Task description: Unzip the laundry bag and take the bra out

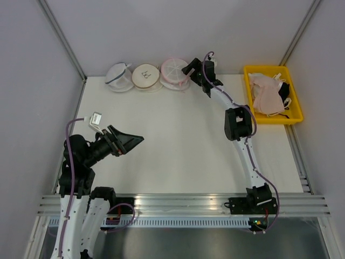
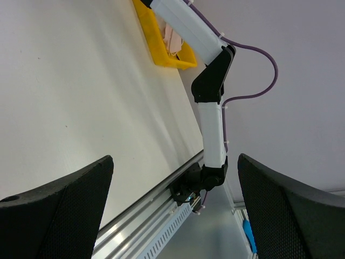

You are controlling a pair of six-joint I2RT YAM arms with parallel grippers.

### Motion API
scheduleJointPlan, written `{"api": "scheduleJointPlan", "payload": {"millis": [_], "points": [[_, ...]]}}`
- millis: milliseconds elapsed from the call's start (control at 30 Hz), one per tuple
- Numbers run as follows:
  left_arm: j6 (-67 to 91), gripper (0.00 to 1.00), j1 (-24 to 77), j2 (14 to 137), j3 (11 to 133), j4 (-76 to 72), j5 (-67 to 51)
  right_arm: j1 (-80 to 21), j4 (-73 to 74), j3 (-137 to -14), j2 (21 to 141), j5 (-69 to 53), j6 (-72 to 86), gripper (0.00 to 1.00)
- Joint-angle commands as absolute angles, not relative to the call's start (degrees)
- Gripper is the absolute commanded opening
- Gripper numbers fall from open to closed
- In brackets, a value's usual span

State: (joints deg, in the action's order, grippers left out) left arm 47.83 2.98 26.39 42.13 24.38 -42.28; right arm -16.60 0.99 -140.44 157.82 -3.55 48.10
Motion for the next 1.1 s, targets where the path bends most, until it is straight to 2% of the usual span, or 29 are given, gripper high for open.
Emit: {"api": "scheduleJointPlan", "payload": {"millis": [0,67,133,167,200,233,367,633,733,967,1067], "points": [[45.8,1.0,2.8,27.8,42.3,25.2,-41.7,-17.4,-3.8,-144.5,158.4,-1.0,49.4,0.96],[45.4,0.99,2.8,28.3,42.3,25.2,-41.6,-17.5,-5.4,-144.8,159.2,-2.4,50.3,0.91],[45.3,1.0,2.8,28.4,42.1,25.2,-41.3,-17.3,-8.2,-144.9,160.6,-4.6,52.7,0.65],[45.3,0.99,2.8,28.4,42.0,25.2,-41.2,-17.3,-9.2,-145.1,161.1,-5.5,53.8,0.49],[45.3,0.99,2.8,28.5,41.8,25.3,-41.1,-17.2,-9.7,-145.4,162.2,-6.8,55.0,0.14],[45.4,1.0,2.8,28.5,41.7,25.2,-41.1,-17.1,-10.3,-145.5,162.6,-7.5,55.7,0.01],[45.5,0.99,2.8,28.3,41.4,25.2,-41.0,-17.1,-11.1,-143.1,161.7,-10.3,55.1,0.01],[45.9,1.0,2.8,26.9,40.4,25.2,-40.3,-15.9,-12.7,-128.4,148.3,-16.8,53.3,0.0],[46.4,0.99,2.9,26.1,39.0,25.1,-38.2,-15.6,-12.2,-115.7,139.6,-19.0,49.8,0.0],[47.9,0.99,2.8,26.1,33.5,21.6,-33.5,-15.7,-2.0,-98.0,118.5,-24.7,43.7,0.0],[52.8,1.0,2.8,27.3,30.6,16.3,-33.8,-16.5,-2.5,-86.0,108.0,-22.5,44.2,0.0]]}}
